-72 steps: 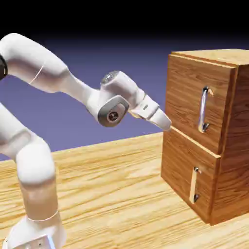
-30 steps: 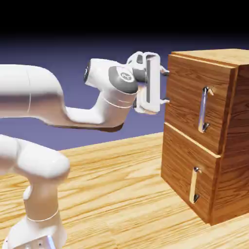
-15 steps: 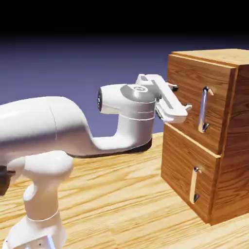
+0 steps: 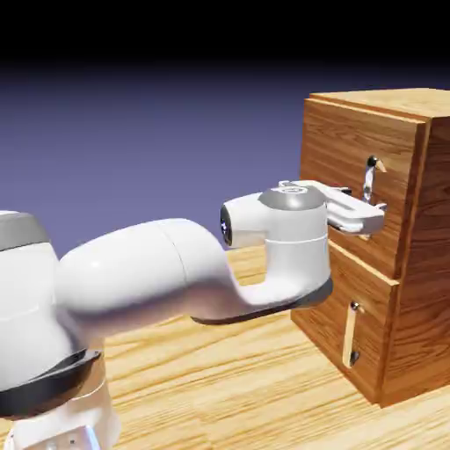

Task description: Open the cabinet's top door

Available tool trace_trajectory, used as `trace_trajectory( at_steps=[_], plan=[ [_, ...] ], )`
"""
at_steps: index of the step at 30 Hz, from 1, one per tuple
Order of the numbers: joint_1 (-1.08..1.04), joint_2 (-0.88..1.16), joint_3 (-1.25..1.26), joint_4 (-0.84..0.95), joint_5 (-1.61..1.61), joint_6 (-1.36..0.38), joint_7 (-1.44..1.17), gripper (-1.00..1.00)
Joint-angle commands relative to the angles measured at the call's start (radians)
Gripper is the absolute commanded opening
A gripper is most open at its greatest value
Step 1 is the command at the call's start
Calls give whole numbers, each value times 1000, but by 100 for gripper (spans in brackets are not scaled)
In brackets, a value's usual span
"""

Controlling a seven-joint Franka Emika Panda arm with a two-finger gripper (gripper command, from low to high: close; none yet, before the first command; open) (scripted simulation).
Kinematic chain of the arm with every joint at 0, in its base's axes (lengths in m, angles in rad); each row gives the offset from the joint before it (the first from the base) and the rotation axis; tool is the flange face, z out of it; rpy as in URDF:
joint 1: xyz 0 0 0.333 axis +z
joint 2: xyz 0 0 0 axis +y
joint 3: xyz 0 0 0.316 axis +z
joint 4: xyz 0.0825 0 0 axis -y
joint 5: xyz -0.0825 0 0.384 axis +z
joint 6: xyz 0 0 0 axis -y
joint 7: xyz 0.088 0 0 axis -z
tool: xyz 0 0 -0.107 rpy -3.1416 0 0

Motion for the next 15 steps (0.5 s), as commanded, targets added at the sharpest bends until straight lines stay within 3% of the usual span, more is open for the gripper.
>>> trace_trajectory(
  at_steps=[1, 15],
  plan=[
    [0, 0, 0, 0, 0, 0, 0, -100],
    [-481, 373, 392, -230, -38, -139, 542, -100]
  ],
)
